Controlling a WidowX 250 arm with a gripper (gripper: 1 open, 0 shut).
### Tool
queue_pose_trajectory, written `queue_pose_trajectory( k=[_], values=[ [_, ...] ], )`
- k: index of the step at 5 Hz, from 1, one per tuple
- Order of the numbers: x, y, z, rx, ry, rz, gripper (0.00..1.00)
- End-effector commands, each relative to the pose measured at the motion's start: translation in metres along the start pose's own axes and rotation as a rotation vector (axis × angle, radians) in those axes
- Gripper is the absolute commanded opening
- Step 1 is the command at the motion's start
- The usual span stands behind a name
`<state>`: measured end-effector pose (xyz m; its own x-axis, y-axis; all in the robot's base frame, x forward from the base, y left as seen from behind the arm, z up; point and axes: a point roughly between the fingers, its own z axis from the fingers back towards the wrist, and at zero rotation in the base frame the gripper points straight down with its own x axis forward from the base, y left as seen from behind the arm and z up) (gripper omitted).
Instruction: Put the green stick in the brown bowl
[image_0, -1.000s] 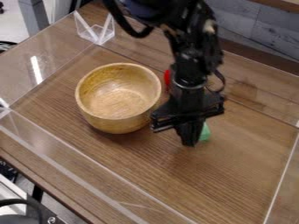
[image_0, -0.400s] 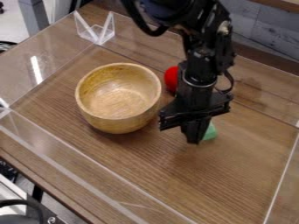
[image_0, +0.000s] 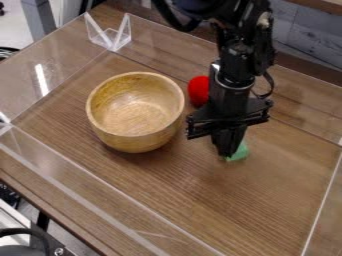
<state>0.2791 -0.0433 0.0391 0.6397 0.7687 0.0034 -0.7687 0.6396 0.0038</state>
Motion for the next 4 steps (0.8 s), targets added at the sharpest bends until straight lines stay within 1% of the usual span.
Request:
queue_pose_trajectory(
  k=[1,2,3,4],
  values=[
    [0.005,-0.010,0.006,-0.031,-0.022,-0.001,0.00],
    [0.005,-0.011,0.004,-0.026,-0.016,0.004,0.00],
    [0.020,-0.005,0.034,-0.047,0.004,0.008,0.00],
    [0.046,0.011,0.070,-0.067,0.022,-0.021,0.00]
  ],
)
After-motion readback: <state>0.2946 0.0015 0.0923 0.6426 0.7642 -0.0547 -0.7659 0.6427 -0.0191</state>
